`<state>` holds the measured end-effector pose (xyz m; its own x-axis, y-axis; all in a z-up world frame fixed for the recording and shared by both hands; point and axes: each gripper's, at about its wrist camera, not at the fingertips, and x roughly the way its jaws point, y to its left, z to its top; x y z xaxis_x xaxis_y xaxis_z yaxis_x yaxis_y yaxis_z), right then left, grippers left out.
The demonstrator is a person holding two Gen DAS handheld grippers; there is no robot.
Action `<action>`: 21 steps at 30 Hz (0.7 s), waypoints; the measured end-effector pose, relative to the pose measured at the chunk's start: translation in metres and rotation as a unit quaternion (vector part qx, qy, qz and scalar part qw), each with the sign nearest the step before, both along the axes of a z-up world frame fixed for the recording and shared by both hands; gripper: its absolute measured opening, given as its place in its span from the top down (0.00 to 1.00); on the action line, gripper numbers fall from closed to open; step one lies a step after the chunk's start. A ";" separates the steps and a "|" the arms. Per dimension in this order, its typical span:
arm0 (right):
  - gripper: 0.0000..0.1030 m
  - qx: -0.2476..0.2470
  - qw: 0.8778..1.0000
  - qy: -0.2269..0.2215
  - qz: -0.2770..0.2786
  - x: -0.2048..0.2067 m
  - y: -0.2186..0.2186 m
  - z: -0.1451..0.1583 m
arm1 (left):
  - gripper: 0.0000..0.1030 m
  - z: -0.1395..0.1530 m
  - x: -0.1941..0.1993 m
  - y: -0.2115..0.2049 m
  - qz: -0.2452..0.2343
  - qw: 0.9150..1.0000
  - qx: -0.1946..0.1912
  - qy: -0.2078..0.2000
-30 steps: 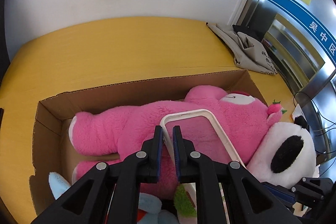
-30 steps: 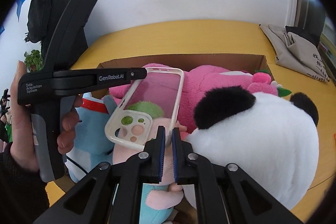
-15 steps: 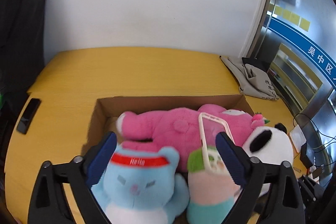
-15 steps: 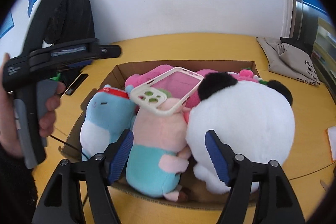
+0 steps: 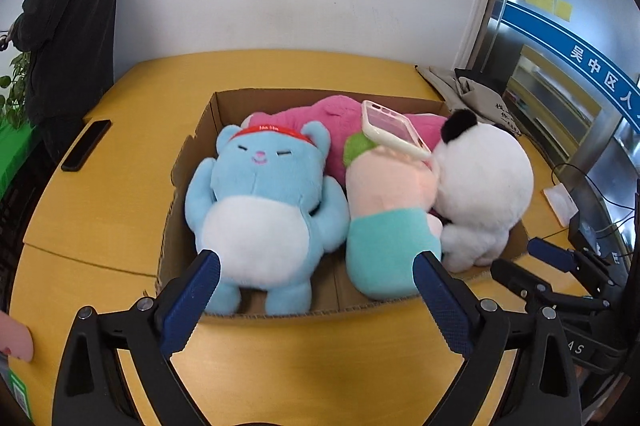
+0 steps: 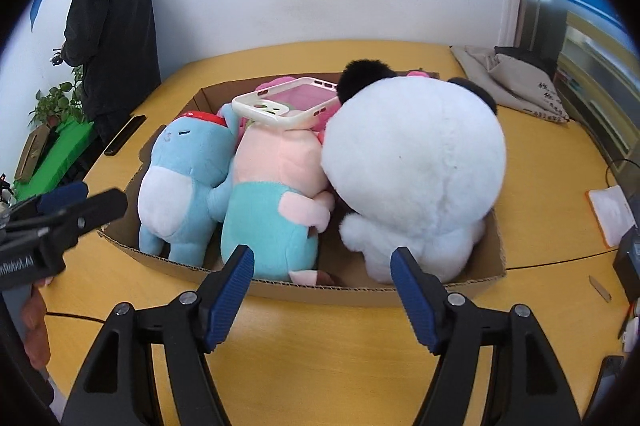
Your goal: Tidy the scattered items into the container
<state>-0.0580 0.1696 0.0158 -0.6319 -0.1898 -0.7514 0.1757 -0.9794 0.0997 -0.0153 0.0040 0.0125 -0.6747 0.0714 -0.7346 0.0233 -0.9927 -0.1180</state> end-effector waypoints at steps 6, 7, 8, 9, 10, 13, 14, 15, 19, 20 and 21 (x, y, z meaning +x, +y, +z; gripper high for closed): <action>0.31 0.016 1.000 0.019 -0.005 0.020 0.003 0.010 | 0.04 0.002 0.021 0.007 0.007 1.000 -0.005 0.011; 0.31 0.017 1.000 0.020 -0.007 0.022 0.003 0.011 | 0.04 0.002 0.023 0.008 0.009 1.000 -0.004 0.014; 0.31 0.017 1.000 0.022 -0.008 0.024 0.004 0.011 | 0.03 0.003 0.026 0.009 0.010 1.000 -0.004 0.016; 0.31 0.018 1.000 0.023 -0.009 0.026 0.004 0.012 | 0.03 0.003 0.027 0.010 0.011 1.000 -0.004 0.017; 0.31 0.019 1.000 0.023 -0.009 0.027 0.004 0.012 | 0.03 0.003 0.029 0.011 0.012 1.000 -0.004 0.018; 0.31 0.021 0.999 0.024 -0.009 0.031 0.005 0.013 | 0.03 0.002 0.032 0.014 0.011 1.000 -0.001 0.019; 0.31 0.022 0.999 0.025 -0.009 0.032 0.005 0.013 | 0.03 0.001 0.033 0.014 0.010 1.000 -0.001 0.019; 0.31 0.023 0.999 0.025 -0.009 0.033 0.005 0.013 | 0.03 0.001 0.033 0.015 0.009 1.000 0.000 0.018; 0.31 0.024 0.999 0.027 -0.011 0.034 0.007 0.014 | 0.03 0.000 0.033 0.017 0.007 1.000 -0.001 0.016; 0.31 0.025 0.999 0.025 -0.011 0.033 0.007 0.013 | 0.03 0.000 0.033 0.018 0.006 1.000 -0.001 0.016; 0.31 0.025 0.999 0.024 -0.012 0.033 0.007 0.013 | 0.03 -0.001 0.033 0.018 0.005 1.000 -0.001 0.015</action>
<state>-0.0254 0.1764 0.0288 -0.6719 -0.1370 -0.7279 0.1557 -0.9869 0.0420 0.0176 0.0221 0.0120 -0.6978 0.0631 -0.7135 0.0297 -0.9927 -0.1169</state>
